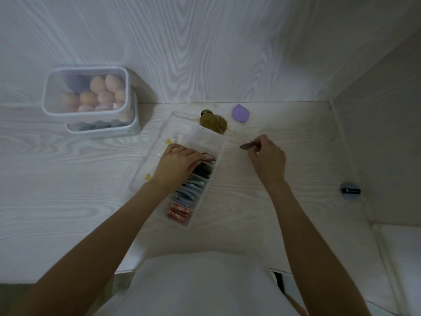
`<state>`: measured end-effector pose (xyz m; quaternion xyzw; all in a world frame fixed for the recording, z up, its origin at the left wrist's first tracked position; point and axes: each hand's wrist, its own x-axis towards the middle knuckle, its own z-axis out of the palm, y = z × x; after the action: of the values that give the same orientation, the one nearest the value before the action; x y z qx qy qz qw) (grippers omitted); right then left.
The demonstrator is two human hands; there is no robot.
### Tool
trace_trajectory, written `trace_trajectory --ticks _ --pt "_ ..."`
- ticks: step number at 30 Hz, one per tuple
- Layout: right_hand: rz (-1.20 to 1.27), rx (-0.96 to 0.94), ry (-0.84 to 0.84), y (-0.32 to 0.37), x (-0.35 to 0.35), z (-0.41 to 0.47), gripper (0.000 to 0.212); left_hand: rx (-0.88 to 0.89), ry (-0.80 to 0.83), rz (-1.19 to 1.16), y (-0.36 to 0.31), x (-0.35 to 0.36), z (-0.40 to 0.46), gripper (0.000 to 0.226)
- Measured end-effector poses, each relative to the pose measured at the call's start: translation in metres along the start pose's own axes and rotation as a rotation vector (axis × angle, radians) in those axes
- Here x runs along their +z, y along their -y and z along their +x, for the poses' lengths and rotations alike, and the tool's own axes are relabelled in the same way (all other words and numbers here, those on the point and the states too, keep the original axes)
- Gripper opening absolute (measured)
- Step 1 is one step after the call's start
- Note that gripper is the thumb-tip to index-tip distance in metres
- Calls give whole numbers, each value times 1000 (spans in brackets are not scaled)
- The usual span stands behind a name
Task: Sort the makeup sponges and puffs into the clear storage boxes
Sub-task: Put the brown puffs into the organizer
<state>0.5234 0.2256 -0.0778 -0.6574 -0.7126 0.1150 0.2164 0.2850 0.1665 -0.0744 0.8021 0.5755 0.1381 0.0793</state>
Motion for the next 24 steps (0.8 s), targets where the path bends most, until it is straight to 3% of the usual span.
trace_trajectory --ticks 2,4,8,12,17,19,24 --pt "242 17 -101 22 -11 -12 8 -1 -1 4 0 0 -1 34" --pt "429 -20 -98 46 -17 -19 8 1 -10 -9 -1 0 -1 34" --pt "518 -119 -8 77 -3 -25 8 6 -10 -5 0 1 -2 32" --pt "310 -248 30 82 17 -22 6 36 -31 -22 2 3 -6 28" --pt "-127 -494 -95 86 22 -26 26 59 -83 -28 3 4 -9 25" --pt "-154 -500 -101 89 21 -24 23 51 -87 -26 4 5 -9 24" --pt "-239 -433 97 87 18 -27 20 36 -80 -40 4 5 -10 25"
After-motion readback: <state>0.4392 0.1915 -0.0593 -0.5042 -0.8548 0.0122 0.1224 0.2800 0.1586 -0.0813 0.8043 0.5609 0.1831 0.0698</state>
